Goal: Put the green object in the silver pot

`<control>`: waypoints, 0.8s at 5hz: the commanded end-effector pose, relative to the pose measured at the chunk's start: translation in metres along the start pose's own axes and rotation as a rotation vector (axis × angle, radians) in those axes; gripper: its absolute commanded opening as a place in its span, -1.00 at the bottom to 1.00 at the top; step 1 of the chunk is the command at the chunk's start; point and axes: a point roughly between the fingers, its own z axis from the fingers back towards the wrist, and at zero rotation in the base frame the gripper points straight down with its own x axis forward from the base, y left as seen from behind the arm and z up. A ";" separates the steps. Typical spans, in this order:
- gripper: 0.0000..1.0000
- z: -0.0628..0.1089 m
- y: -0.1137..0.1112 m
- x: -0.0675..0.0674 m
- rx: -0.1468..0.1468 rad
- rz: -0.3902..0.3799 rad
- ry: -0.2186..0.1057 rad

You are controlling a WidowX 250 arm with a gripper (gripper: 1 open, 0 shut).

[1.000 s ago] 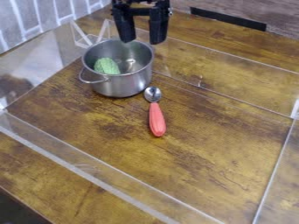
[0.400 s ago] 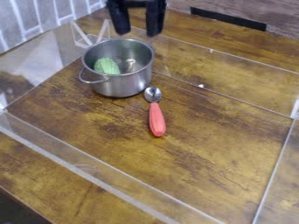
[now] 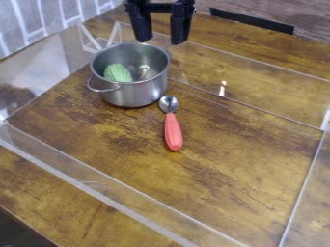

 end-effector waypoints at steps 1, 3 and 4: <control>1.00 -0.006 -0.007 0.001 -0.007 0.001 -0.051; 1.00 -0.002 -0.024 0.016 -0.039 -0.081 -0.099; 1.00 0.014 -0.023 0.019 -0.035 -0.134 -0.120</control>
